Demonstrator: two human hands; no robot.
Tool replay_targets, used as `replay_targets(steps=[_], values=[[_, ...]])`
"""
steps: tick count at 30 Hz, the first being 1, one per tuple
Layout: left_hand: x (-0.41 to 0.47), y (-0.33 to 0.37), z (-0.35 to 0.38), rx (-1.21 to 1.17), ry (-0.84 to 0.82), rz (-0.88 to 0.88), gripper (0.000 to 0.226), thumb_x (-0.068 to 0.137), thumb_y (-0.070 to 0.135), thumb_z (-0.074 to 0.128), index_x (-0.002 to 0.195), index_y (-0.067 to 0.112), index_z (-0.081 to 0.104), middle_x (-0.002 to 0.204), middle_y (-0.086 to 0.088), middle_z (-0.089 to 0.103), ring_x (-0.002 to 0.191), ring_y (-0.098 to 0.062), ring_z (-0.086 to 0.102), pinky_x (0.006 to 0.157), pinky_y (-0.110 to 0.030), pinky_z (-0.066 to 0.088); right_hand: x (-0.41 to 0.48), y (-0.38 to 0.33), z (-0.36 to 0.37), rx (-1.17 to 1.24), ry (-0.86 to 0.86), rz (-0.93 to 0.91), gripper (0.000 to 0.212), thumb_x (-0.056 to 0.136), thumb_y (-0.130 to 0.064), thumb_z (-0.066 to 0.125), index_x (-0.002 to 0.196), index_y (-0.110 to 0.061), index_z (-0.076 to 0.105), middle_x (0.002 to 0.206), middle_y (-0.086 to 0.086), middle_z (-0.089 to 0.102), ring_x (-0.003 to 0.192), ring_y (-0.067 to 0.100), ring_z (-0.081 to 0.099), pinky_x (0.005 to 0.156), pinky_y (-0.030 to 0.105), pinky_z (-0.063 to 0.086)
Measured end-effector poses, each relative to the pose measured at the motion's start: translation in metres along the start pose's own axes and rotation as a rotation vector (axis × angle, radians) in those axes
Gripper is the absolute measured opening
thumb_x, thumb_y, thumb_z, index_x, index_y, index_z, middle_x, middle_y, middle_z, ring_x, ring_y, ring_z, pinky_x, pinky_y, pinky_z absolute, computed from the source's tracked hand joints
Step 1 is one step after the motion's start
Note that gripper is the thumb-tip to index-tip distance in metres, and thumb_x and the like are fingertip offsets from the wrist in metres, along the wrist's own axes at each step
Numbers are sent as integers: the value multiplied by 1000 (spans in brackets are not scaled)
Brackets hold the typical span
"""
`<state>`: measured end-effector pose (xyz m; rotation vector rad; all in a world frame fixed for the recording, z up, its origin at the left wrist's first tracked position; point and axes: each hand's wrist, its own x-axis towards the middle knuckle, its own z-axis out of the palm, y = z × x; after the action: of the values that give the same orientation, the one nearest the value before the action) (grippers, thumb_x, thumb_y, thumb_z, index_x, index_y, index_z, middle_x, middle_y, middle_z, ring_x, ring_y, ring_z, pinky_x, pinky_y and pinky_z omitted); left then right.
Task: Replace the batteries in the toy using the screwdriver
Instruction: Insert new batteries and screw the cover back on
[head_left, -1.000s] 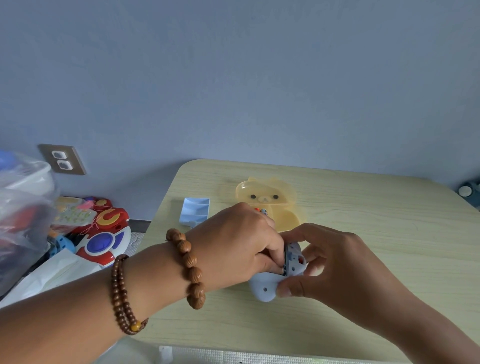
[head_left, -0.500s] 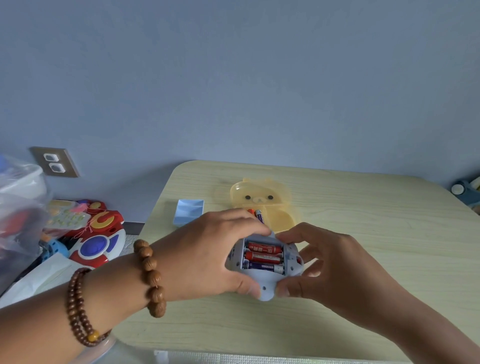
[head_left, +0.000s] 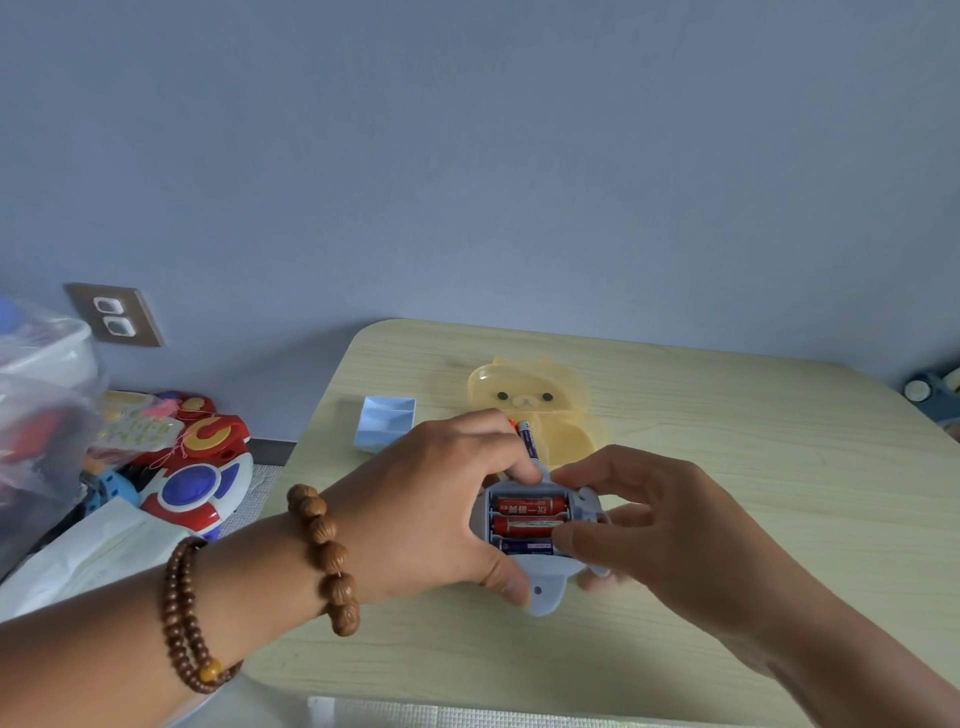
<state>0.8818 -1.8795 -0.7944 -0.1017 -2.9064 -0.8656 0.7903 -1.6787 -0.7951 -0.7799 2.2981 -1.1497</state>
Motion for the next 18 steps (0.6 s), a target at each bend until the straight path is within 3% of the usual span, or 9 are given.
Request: replay_targets(steps=[6, 9, 12, 18], values=[[0, 0, 2, -4, 34, 13, 71, 47, 54, 94, 108, 35, 64, 106, 25, 53, 94, 5, 54, 74, -7, 44, 1, -4, 3, -32, 30, -14, 32, 78, -21, 83, 101, -39, 70, 88, -11, 78, 65, 9, 73, 65, 29, 58], [0, -5, 0, -33, 44, 13, 68, 49, 53, 94, 107, 34, 65, 106, 25, 54, 94, 4, 55, 76, -9, 46, -4, -7, -1, -19, -56, -40, 40, 75, -30, 85, 109, -42, 68, 93, -17, 77, 80, 5, 74, 70, 22, 60], [-3, -8, 2, -75, 58, 18, 68, 49, 53, 94, 109, 34, 67, 106, 24, 57, 95, 4, 56, 81, -19, 51, -10, -4, -2, 11, -114, -47, 62, 59, -26, 95, 112, -45, 69, 99, -13, 77, 92, 8, 73, 81, 33, 63], [-2, -16, -18, -76, 39, 45, 61, 61, 59, 84, 114, 34, 68, 103, 19, 62, 97, 1, 61, 85, -18, 50, -10, -1, 2, -15, -49, -67, 67, 52, -31, 98, 108, -51, 69, 87, -5, 77, 78, 13, 75, 81, 39, 63]])
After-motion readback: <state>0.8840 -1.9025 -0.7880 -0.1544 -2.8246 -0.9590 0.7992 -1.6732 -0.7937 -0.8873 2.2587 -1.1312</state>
